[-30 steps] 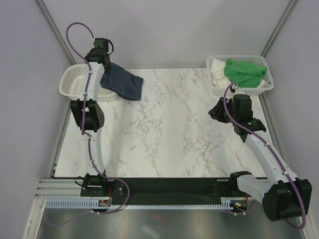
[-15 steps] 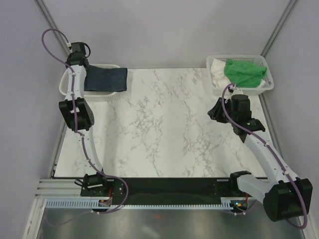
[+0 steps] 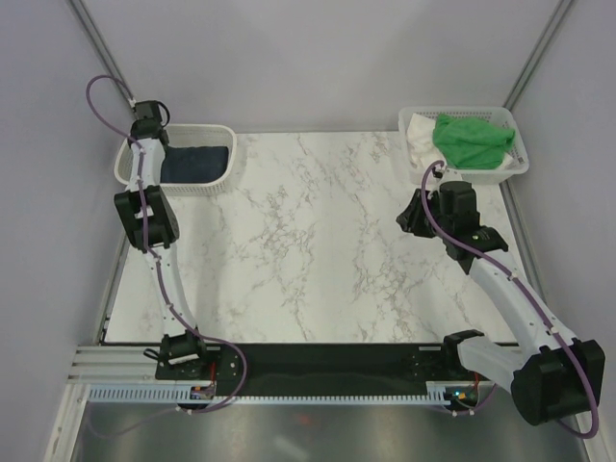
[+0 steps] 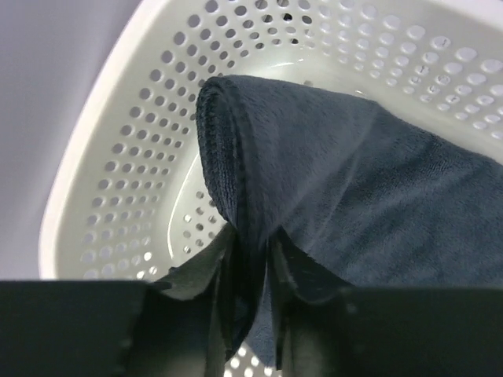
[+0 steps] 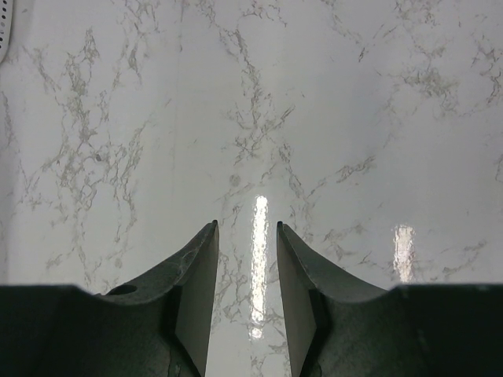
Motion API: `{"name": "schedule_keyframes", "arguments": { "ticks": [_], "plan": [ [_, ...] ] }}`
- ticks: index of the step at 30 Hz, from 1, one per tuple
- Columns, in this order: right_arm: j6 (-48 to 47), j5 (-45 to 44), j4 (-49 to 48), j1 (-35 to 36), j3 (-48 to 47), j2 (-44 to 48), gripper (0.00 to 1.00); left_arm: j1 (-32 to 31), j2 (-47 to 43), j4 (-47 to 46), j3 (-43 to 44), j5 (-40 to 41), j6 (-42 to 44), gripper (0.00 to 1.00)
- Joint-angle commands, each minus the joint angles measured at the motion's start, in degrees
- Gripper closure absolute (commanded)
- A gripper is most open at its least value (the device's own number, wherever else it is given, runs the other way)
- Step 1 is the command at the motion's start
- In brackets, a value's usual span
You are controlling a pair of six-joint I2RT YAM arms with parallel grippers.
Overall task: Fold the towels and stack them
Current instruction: Neatly place the folded towel into the bin, then grab crumpled towel
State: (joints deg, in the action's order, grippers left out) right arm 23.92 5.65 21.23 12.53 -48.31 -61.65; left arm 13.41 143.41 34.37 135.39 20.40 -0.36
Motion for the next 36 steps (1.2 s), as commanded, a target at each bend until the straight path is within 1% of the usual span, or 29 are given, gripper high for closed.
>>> {"name": "schedule_keyframes", "arguments": {
  "ticks": [1,2,3,6,7,9,12,14,15,16,17,18,19,21,22,23,24,25,26,27,28,29,30,31,32,33,34,35,36],
  "plan": [
    [-1.33,-1.69,0.39,0.65,-2.66,0.04,0.56,0.3,1.43,-6.15,0.84,-0.19,3.96,0.65],
    [-1.33,-1.78,0.21,0.91,-2.49,0.04,0.56,0.21,1.26,-7.29,0.66,0.07,4.31,0.55],
    [-1.33,-1.87,0.3,0.91,-2.4,-0.14,0.56,0.21,0.82,-7.47,0.66,0.86,4.32,0.51],
    [-1.33,-2.13,0.04,1.0,-2.49,-0.31,0.56,0.21,-1.03,-8.09,0.57,2.18,4.4,0.45],
    [-1.33,-2.13,0.04,1.09,-2.49,-0.32,0.56,0.13,-2.42,-8.09,0.66,2.18,4.75,0.41],
    [-1.25,-2.05,-0.05,1.09,-2.49,-0.06,0.56,-0.31,-3.92,-8.35,0.66,3.93,5.45,0.39],
    [-0.99,-2.04,-0.31,1.09,-2.05,0.56,0.56,-1.72,-7.34,-8.62,0.49,3.33,6.43,0.36],
    [-0.9,-2.22,-0.4,1.09,-2.22,0.56,0.56,-4.26,-9.72,-8.62,-1.52,3.07,6.69,0.34],
    [-0.72,-2.4,-0.4,1.09,-2.48,0.56,0.56,-5.4,-12.69,-8.53,-2.41,2.72,6.95,0.33],
    [-0.11,-2.66,-0.32,1.09,-2.66,0.74,0.56,-8.02,-14.29,-8.44,-3.37,2.28,7.04,0.31],
    [0.33,-2.84,-0.4,1.09,-3.27,0.83,0.56,-9.44,-16.22,-8.36,-5.73,1.66,7.04,0.23],
    [1.03,-3.01,-0.49,1.0,-3.8,1.18,0.56,-10.93,-19.98,-8.27,-7.15,0.09,6.61,0.21],
    [2.0,-3.36,-0.32,1.0,-4.24,1.35,0.56,-12.78,-22.36,-8.18,-10.9,-1.67,5.82,0.01],
    [2.97,-4.15,-0.32,1.09,-6.08,1.88,0.54,-16.47,-26.33,-7.92,-14.7,-5.7,4.15,0.0],
    [3.67,-5.2,-0.14,1.0,-6.96,1.97,0.53,-18.66,-30.61,-7.48,-18.55,-7.03,1.88,0.0],
    [3.94,-6.86,0.56,1.0,-9.32,1.8,0.48,-19.47,-32.65,-6.95,-20.5,-9.57,0.98,0.0],
    [4.11,-8.1,1.17,1.0,-10.73,1.01,0.43,-20.17,-34.93,-6.6,-22.61,-14.81,0.89,0.0],
    [4.38,-11.24,2.31,1.0,-12.23,0.39,0.36,-21.39,-38.96,-6.34,-26.89,-17.56,-3.72,0.0],
    [4.47,-12.58,2.67,1.09,-14.94,-0.22,0.23,-22.02,-41.26,-6.33,-29.02,-20.98,-4.9,0.0],
    [4.73,-13.99,2.93,0.91,-16.18,-1.71,0.22,-22.63,-43.11,-6.42,-31.13,-26.85,-6.13,0.0],
    [4.64,-15.57,3.37,0.83,-17.41,-2.68,0.2,-24.2,-46.52,-6.25,-34.98,-29.17,-7.1,0.0],
    [4.38,-18.1,3.55,0.82,-20.04,-4.78,0.18,-24.83,-48.21,-5.72,-36.85,-31.54,-7.72,0.0],
    [4.12,-19.78,3.73,0.65,-21.37,-6.02,0.17,-25.27,-49.88,-5.8,-38.96,-37.92,-8.6,0.0],
    [3.68,-21.02,3.64,-0.05,-22.6,-7.51,0.16,-26.06,-51.64,-5.89,-42.63,-40.24,-10.26,0.0],
    [3.24,-22.25,3.73,-0.66,-25.92,-11.0,0.16,-26.5,-54.53,-5.89,-44.5,-42.18,-11.41,0.0],
    [2.28,-22.7,3.73,-1.45,-27.61,-12.95,0.16,-27.55,-56.12,-6.15,-46.25,-46.55,-12.72,0.0],
    [2.1,-23.4,3.64,-3.46,-29.36,-15.06,0.16,-28.34,-57.62,-6.24,-49.75,-47.81,-13.26,0.0],
    [2.27,-23.58,3.81,-4.7,-33.3,-19.78,0.17,-29.31,-60.68,-6.16,-51.44,-48.87,-13.44,0.0],
    [3.14,-23.58,4.16,-6.02,-35.6,-22.18,0.18,-30.19,-62.36,-6.24,-53.02,-49.4,-13.35,0.0]
  ]
}}
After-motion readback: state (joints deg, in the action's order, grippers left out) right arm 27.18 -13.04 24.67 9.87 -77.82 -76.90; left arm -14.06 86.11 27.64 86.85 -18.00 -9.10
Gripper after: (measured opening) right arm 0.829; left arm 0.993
